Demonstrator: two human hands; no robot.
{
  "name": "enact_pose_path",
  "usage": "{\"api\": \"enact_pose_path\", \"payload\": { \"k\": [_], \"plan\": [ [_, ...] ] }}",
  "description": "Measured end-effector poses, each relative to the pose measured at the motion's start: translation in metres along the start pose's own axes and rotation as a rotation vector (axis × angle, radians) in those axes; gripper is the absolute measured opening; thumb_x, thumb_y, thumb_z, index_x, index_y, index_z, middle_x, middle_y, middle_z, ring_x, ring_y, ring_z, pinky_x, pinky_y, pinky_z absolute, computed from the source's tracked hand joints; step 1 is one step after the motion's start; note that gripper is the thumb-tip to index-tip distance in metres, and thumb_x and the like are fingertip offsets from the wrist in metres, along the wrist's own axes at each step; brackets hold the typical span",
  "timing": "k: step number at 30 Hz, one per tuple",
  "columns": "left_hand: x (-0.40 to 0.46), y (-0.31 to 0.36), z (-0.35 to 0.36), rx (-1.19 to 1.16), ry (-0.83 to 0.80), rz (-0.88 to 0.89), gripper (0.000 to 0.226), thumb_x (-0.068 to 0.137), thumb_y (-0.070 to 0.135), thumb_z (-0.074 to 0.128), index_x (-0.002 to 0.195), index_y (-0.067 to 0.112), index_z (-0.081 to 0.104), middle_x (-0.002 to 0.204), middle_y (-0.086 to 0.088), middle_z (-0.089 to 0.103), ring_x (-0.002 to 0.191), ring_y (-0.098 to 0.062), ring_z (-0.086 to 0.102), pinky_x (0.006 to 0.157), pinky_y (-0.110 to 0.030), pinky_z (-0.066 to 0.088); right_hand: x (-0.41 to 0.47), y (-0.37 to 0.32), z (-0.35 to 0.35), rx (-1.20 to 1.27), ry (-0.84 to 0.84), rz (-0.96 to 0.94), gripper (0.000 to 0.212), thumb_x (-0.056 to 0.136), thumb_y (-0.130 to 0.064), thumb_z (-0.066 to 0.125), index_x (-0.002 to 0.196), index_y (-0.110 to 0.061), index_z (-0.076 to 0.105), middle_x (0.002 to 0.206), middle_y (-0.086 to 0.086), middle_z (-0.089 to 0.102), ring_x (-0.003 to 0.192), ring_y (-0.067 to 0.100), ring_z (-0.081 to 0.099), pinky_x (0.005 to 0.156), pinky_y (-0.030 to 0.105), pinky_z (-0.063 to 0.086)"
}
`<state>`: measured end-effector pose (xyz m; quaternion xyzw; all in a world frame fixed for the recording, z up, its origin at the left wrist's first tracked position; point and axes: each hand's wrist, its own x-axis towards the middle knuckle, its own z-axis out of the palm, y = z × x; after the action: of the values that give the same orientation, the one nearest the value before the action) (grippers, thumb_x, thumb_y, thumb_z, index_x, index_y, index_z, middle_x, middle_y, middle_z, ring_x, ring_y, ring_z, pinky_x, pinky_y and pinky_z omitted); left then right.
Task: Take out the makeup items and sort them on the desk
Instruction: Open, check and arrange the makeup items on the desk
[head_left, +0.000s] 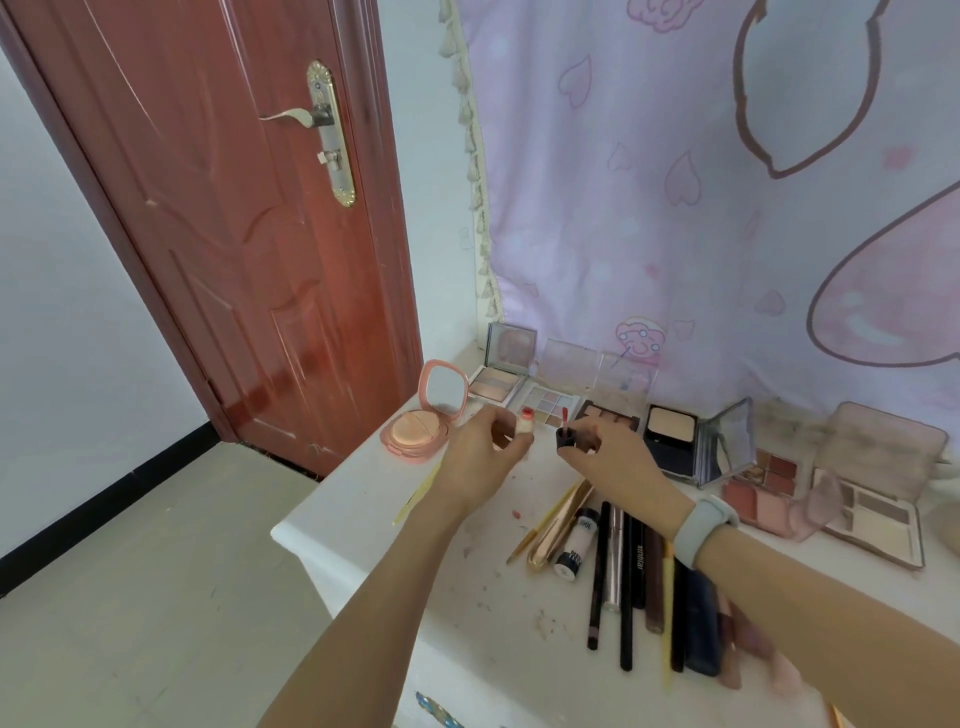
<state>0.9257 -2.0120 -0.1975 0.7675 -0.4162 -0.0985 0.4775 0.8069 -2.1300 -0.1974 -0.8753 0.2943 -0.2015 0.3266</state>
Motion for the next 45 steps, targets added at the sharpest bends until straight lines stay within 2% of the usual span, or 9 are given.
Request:
{"api": "enact_pose_path", "payload": {
  "k": [6,13,19,21,25,28,31,35,45],
  "plan": [
    [0.01,-0.011,0.015,0.131,-0.063,-0.015,0.015,0.089,0.03,0.055,0.09,0.015,0.058,0.082,0.005,0.064,0.079,-0.011,0.061,0.075,-0.024,0.05,0.005,0.013,0.007,-0.189,-0.072,-0.024,0.022,0.084,-0.029,0.057,0.103,-0.023,0.065,0.096,-0.003,0.065,0.1,0.019,0.048,0.081,0.032,0.041],
    [0.012,-0.008,0.013,0.205,-0.094,0.005,0.022,0.09,0.034,0.054,0.098,0.016,0.063,0.088,0.007,0.064,0.084,-0.009,0.059,0.074,-0.02,0.045,0.006,0.01,0.011,-0.239,-0.075,-0.03,0.025,0.084,-0.033,0.057,0.108,-0.029,0.064,0.091,-0.007,0.062,0.099,0.019,0.047,0.082,0.034,0.039],
    [0.01,-0.005,0.012,0.238,-0.086,0.005,0.023,0.089,0.032,0.056,0.106,0.018,0.065,0.097,0.004,0.068,0.093,-0.012,0.058,0.082,-0.028,0.047,0.004,0.008,0.01,-0.265,-0.15,-0.019,0.027,0.083,-0.035,0.056,0.109,-0.028,0.065,0.093,-0.004,0.059,0.1,0.021,0.05,0.084,0.035,0.042],
    [0.007,-0.001,0.012,0.252,-0.091,0.015,0.03,0.09,0.031,0.056,0.116,0.018,0.062,0.107,0.0,0.068,0.097,-0.012,0.057,0.084,-0.027,0.046,0.001,0.009,0.007,-0.242,-0.172,-0.009,0.033,0.085,-0.035,0.056,0.115,-0.024,0.062,0.1,-0.003,0.062,0.104,0.021,0.052,0.089,0.037,0.043],
    [-0.012,0.005,0.006,0.257,0.016,0.019,0.04,0.088,0.027,0.06,0.126,0.017,0.055,0.115,0.003,0.064,0.097,-0.011,0.055,0.083,-0.022,0.042,-0.009,0.014,-0.004,-0.184,-0.148,-0.009,0.043,0.089,-0.033,0.053,0.13,-0.019,0.051,0.117,-0.005,0.061,0.109,0.013,0.051,0.093,0.027,0.038],
    [-0.041,0.002,0.003,0.278,0.037,0.029,0.03,0.087,0.022,0.061,0.116,0.019,0.061,0.104,0.005,0.066,0.081,-0.004,0.052,0.075,-0.014,0.039,-0.023,0.018,-0.013,-0.186,-0.116,-0.078,0.032,0.091,-0.026,0.049,0.123,-0.022,0.056,0.116,-0.005,0.06,0.109,0.011,0.05,0.096,0.03,0.039],
    [-0.068,-0.001,0.005,0.321,-0.027,0.058,0.023,0.088,0.024,0.059,0.11,0.023,0.065,0.095,0.01,0.062,0.074,0.0,0.047,0.067,-0.005,0.034,-0.039,0.021,-0.017,-0.281,-0.137,-0.265,0.029,0.09,-0.016,0.048,0.115,-0.024,0.061,0.119,-0.007,0.056,0.117,0.014,0.044,0.095,0.034,0.035],
    [-0.074,0.0,0.007,0.367,-0.074,0.051,0.026,0.09,0.026,0.056,0.115,0.021,0.064,0.104,0.005,0.063,0.081,-0.001,0.046,0.075,-0.009,0.033,-0.057,0.02,-0.015,-0.397,-0.241,-0.489,0.036,0.088,-0.016,0.043,0.118,-0.029,0.059,0.123,-0.012,0.053,0.121,0.007,0.038,0.097,0.029,0.026],
    [-0.067,0.012,0.02,0.527,-0.159,-0.044,0.022,0.093,0.022,0.048,0.108,0.015,0.062,0.102,-0.002,0.059,0.082,-0.008,0.049,0.071,-0.015,0.037,-0.067,0.029,-0.014,-0.412,-0.21,-0.516,0.031,0.092,-0.029,0.038,0.113,-0.026,0.06,0.118,-0.011,0.056,0.118,0.009,0.044,0.1,0.026,0.027]
  ]
}}
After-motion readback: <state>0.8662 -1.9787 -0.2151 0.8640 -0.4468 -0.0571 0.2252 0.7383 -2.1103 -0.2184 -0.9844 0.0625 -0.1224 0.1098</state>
